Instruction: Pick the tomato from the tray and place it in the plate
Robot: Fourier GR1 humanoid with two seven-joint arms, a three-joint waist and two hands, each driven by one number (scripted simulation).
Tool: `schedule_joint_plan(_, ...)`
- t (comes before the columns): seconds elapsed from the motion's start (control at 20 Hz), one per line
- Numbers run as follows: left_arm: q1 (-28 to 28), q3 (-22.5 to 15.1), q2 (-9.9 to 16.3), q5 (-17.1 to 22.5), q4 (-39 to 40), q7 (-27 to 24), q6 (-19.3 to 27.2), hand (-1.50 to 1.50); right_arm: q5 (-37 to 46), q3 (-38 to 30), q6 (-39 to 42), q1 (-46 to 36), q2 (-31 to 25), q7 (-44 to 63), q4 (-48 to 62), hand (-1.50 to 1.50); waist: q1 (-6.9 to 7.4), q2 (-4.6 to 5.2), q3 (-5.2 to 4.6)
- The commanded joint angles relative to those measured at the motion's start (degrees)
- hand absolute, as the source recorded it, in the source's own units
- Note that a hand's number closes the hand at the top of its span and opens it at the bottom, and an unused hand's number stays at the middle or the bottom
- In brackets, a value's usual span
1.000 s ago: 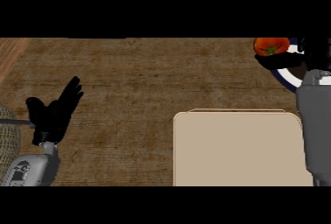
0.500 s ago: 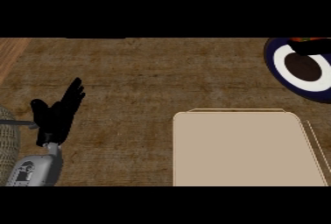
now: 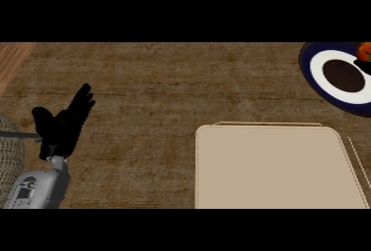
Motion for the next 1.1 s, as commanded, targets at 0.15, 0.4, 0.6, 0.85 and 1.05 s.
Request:
schedule_joint_plan(0.15,1.0,-1.2,-1.0,-1.0,-0.1,-1.1,-0.1,0.0,1.2,0.4,3.6,0.1,-4.5,-6.9,14.9,1.5,1.14,0.48,0.1)
schedule_joint_plan(0.4,-0.7,-0.8,-1.9,-0.7,-0.2,-0.1,0.8,0.0,-3.2,-2.9,12.9,-0.3,-7.2,-11.5,19.4,-1.5,1.22,0.62,0.18)
schedule_joint_plan(0.6,0.3,-0.7,-0.6,-0.2,-0.9,-1.0,-1.4,0.0,-5.1,-5.1,9.7,1.7,-7.5,-20.2,19.5,-1.5,1.67,0.84,0.28)
schedule_joint_plan(0.85,-1.4,0.7,0.5,0.1,0.2,1.5,-1.0,0.0,-11.6,-9.9,11.3,-2.4,-6.9,-29.3,15.6,-1.5,0.15,0.0,0.15)
schedule_joint_plan(1.05,-2.6,0.2,-0.9,-0.9,2.5,-0.3,-0.1,0.0,-16.7,-13.7,16.8,-7.2,-8.4,-28.0,17.2,-1.5,0.05,0.08,0.05)
